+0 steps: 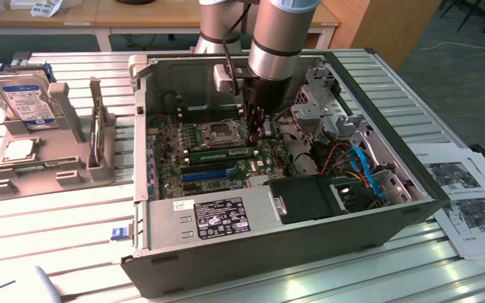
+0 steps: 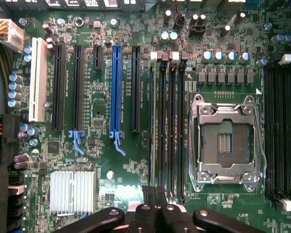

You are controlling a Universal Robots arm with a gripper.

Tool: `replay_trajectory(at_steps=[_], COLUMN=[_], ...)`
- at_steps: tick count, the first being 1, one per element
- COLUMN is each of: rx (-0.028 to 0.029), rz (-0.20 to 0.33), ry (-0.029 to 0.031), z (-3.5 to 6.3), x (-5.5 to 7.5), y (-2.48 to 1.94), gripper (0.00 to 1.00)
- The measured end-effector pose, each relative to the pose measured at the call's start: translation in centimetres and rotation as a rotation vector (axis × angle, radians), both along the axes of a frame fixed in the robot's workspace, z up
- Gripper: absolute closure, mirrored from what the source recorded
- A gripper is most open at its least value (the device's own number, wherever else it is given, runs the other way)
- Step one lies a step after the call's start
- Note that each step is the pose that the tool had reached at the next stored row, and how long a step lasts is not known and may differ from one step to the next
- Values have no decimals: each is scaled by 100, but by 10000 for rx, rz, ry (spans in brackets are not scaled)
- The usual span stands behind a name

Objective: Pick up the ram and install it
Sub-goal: 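Press down the ram until it locks into place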

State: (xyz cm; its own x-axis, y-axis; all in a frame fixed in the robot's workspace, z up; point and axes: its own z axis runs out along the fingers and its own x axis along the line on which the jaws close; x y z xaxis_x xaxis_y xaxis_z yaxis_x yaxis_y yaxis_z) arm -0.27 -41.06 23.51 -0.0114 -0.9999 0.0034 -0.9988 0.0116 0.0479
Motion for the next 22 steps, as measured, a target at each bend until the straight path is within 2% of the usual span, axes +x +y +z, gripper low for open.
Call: replay_trajectory(at_steps=[5,11,22], rx=[1,0,0], rz=[-1,-1,-1], ry=[0,0,0], z=[-1,-80,-99], x=[26,27,26], y=[0,0,0], gripper=[90,90,90])
